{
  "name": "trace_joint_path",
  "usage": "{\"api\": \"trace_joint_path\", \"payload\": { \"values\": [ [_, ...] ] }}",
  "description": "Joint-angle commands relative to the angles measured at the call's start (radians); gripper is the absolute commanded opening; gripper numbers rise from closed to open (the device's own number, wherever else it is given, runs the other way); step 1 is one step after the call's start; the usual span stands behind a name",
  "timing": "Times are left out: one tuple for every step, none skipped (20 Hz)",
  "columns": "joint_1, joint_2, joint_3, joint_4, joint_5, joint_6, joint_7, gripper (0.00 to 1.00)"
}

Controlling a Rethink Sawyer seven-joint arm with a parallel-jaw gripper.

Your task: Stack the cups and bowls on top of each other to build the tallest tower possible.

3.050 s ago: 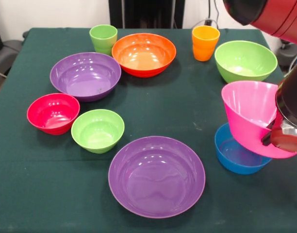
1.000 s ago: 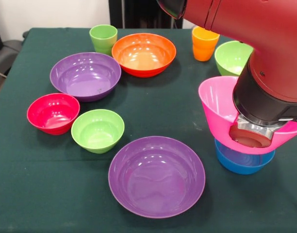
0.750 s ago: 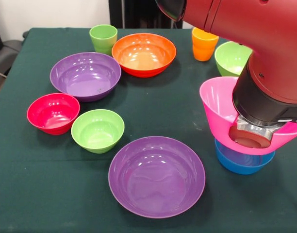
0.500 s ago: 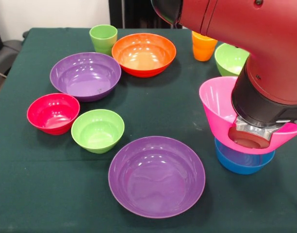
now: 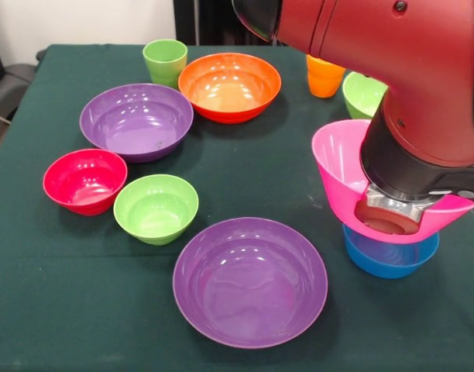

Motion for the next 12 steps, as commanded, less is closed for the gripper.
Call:
{"api": "trace_joint_path", "payload": {
  "values": [
    [-0.010, -0.045, 0.124, 0.025, -0.099, 0.008, 0.019, 0.00],
    [-0.023, -0.041, 0.115, 0.003, -0.093, 0.010, 0.030, 0.00],
    [-0.026, -0.041, 0.117, -0.001, -0.097, 0.011, 0.029, 0.00],
    [-0.032, -0.040, 0.116, -0.009, -0.094, 0.014, 0.033, 0.00],
    [-0.035, -0.041, 0.117, -0.013, -0.095, 0.018, 0.035, 0.00],
    [-0.037, -0.041, 0.118, -0.015, -0.096, 0.018, 0.038, 0.00],
    [-0.047, -0.038, 0.107, -0.033, -0.086, 0.022, 0.047, 0.00],
    [-0.055, -0.037, 0.100, -0.043, -0.082, 0.025, 0.049, 0.00],
    [-0.059, -0.035, 0.098, -0.047, -0.079, 0.025, 0.050, 0.00],
    [-0.063, -0.036, 0.096, -0.050, -0.078, 0.028, 0.051, 0.00],
    [-0.066, -0.034, 0.094, -0.054, -0.075, 0.027, 0.053, 0.00],
    [-0.070, -0.034, 0.093, -0.057, -0.073, 0.029, 0.056, 0.00]
  ]
}}
